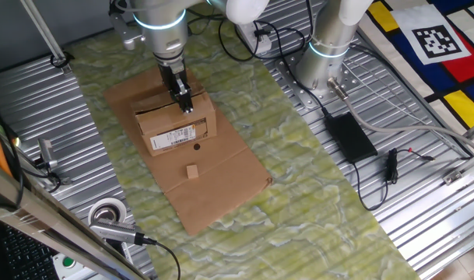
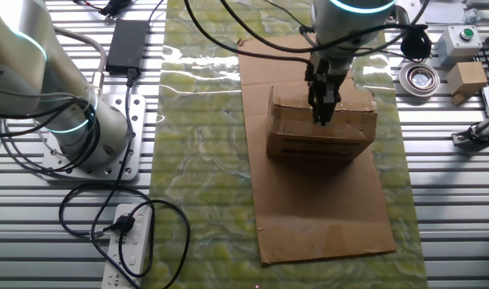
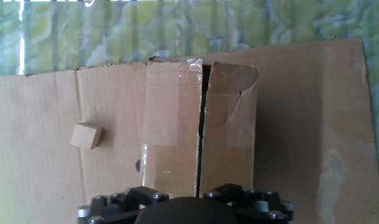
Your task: Open a box
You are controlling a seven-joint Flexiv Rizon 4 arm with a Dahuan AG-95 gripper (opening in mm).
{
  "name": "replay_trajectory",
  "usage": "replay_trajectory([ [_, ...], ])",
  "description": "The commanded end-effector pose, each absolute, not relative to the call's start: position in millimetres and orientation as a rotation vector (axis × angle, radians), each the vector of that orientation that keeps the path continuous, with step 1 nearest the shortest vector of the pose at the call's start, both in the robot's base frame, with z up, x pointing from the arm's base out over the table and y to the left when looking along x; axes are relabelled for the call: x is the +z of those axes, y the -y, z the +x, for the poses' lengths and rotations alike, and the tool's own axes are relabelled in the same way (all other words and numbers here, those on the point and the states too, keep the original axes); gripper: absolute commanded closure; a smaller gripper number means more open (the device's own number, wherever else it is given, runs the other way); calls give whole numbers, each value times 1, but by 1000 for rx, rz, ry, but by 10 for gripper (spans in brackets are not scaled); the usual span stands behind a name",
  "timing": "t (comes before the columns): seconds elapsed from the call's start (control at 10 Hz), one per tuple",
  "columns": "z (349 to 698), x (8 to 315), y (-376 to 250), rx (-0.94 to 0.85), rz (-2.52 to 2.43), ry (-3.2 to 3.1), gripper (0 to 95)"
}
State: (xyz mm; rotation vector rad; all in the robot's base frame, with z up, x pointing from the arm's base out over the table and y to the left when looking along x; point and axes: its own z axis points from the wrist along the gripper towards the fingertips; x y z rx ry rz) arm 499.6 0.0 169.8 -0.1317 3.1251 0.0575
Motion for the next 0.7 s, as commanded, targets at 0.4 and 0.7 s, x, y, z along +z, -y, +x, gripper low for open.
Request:
replay_trajectory([
  [0.4, 500, 170, 0, 193, -466, -3061, 950],
  [0.7, 500, 170, 0, 155, -492, -3070, 950],
])
